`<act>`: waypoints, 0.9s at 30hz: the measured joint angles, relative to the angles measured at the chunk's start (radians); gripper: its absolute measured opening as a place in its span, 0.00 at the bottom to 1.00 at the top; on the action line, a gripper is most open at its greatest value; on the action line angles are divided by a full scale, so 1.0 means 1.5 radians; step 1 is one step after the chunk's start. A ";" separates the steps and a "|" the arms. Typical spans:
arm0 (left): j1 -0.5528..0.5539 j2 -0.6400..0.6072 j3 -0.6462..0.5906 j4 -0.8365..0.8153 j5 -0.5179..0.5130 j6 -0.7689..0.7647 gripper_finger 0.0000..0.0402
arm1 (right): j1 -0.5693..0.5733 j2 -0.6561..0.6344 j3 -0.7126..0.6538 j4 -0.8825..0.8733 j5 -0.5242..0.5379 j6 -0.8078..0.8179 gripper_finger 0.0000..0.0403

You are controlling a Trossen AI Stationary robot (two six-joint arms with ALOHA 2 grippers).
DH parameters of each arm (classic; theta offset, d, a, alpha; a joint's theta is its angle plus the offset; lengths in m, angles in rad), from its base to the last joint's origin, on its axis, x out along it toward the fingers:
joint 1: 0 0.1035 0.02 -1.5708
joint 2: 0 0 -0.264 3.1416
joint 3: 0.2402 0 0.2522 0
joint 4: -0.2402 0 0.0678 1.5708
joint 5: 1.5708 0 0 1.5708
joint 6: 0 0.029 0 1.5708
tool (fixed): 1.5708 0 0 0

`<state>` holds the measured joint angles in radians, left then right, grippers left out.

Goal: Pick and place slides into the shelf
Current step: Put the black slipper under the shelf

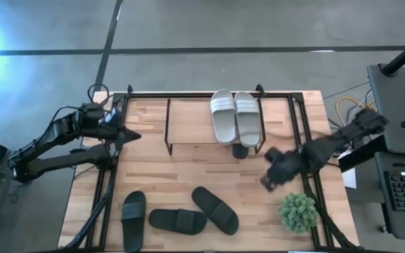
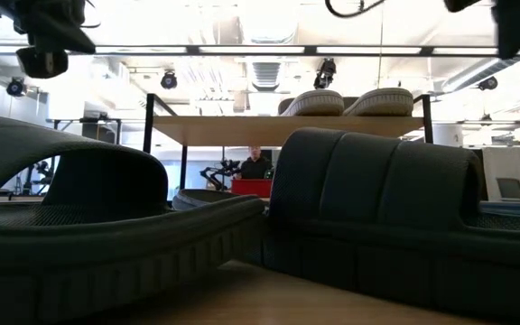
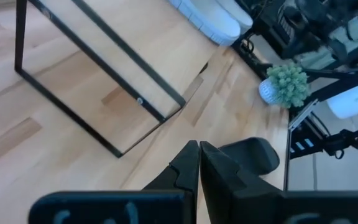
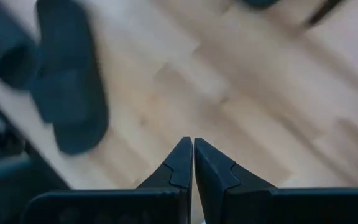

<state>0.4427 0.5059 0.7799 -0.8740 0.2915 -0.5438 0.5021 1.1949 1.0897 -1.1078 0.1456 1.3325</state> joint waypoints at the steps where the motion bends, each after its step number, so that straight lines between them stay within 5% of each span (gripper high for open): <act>1: 0.000 0.000 0.000 -0.006 0.000 0.000 0.00 | 0.023 0.017 0.000 0.016 0.001 0.001 0.02; 9: -0.001 0.009 -0.001 -0.023 0.004 -0.006 0.00 | 0.124 0.115 0.000 0.088 0.003 0.071 0.02; 16: -0.001 0.023 -0.001 -0.023 0.040 -0.035 0.00 | 0.187 0.146 0.002 0.299 0.000 0.045 0.02; 20: -0.001 0.020 -0.001 -0.032 0.042 -0.035 0.00 | 0.211 0.166 0.002 0.327 0.000 0.120 0.02; 27: 0.000 0.014 -0.001 -0.110 0.043 0.017 0.00 | 0.228 0.226 0.002 0.410 0.033 0.236 0.15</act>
<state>0.4423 0.5274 0.7784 -1.0386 0.3560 -0.5177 0.8435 1.5343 1.0927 -0.4930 0.1957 1.6866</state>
